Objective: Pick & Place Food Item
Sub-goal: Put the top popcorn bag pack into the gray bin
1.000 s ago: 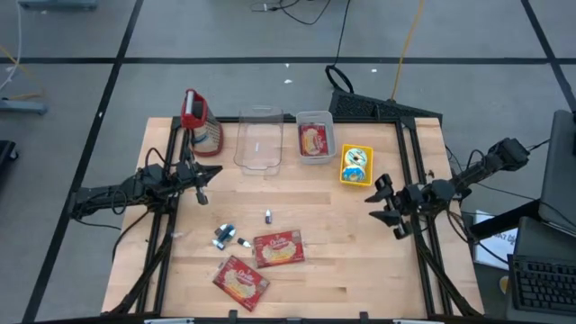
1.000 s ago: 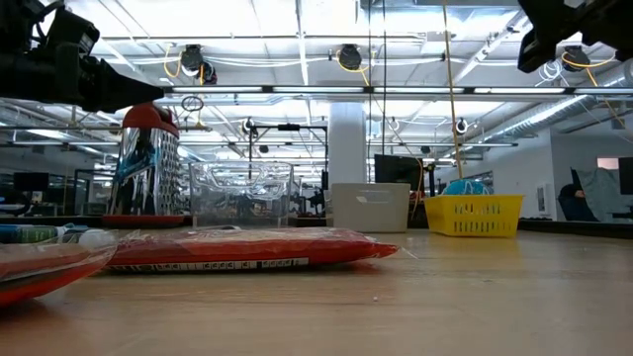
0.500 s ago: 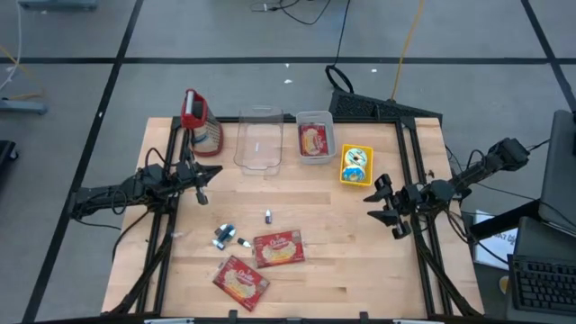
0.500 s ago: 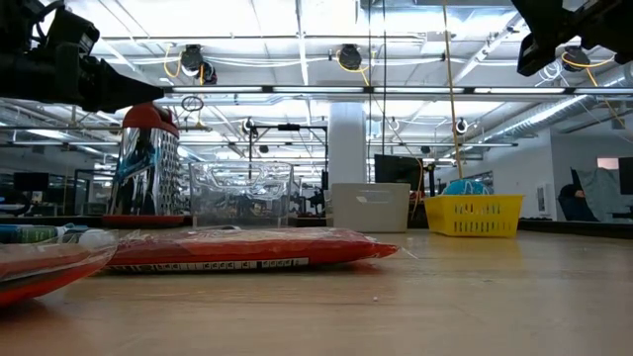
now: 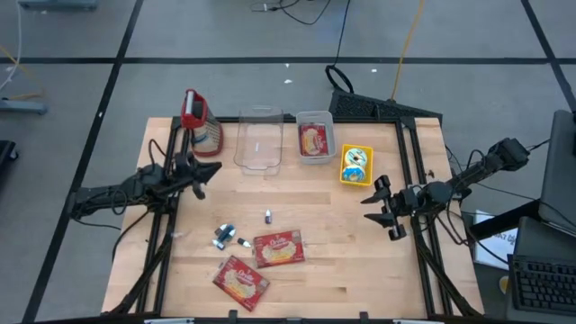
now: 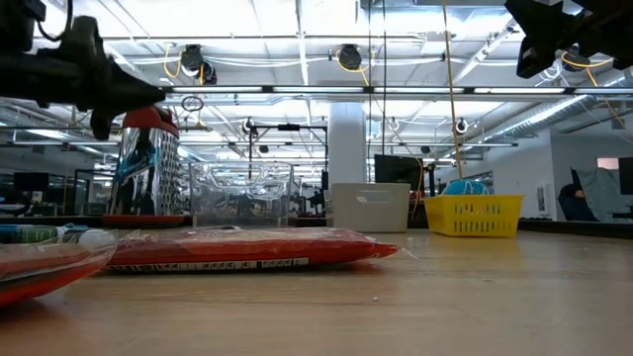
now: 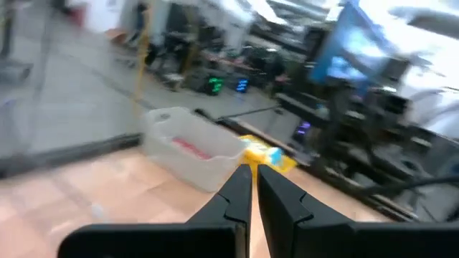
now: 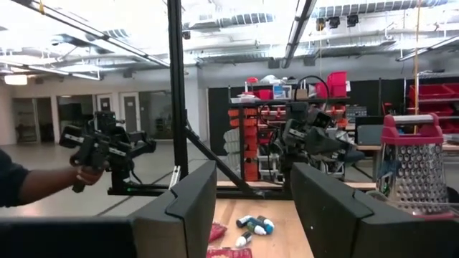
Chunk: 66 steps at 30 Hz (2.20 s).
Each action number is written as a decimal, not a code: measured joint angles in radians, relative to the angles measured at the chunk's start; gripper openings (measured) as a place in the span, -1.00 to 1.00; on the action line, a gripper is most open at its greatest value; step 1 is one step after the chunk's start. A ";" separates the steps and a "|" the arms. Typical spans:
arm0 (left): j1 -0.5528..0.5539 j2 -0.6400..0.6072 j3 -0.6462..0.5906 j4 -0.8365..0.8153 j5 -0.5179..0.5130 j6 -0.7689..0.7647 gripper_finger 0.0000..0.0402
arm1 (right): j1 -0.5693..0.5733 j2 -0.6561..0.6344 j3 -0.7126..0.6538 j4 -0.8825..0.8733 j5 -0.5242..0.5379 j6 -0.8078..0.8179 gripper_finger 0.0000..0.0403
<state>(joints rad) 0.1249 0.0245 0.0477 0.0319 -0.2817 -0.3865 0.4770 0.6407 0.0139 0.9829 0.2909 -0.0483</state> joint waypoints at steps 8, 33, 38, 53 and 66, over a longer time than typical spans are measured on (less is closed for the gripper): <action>0.000 0.007 0.000 0.005 -0.060 -0.029 -0.88 | 0.000 0.000 0.000 -0.001 0.000 -0.012 -0.16; -0.322 0.430 0.063 0.542 0.223 -0.179 -0.02 | 0.000 0.000 0.000 -0.001 0.000 -0.073 -0.16; -0.448 0.699 0.225 0.468 0.183 -0.125 -0.07 | 0.000 0.000 0.000 -0.001 0.000 -0.073 -0.16; -0.562 1.375 0.760 -0.291 0.176 -0.422 -0.24 | 0.000 0.000 0.000 0.000 0.000 -0.110 -0.16; -0.543 1.609 0.768 -0.292 0.176 -0.593 -0.24 | 0.000 0.000 0.000 0.015 0.000 -0.121 -0.16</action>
<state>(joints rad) -0.4179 1.6338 0.8154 -0.2604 -0.1055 -0.9797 0.4767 0.6407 0.0139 0.9981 0.2909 -0.1696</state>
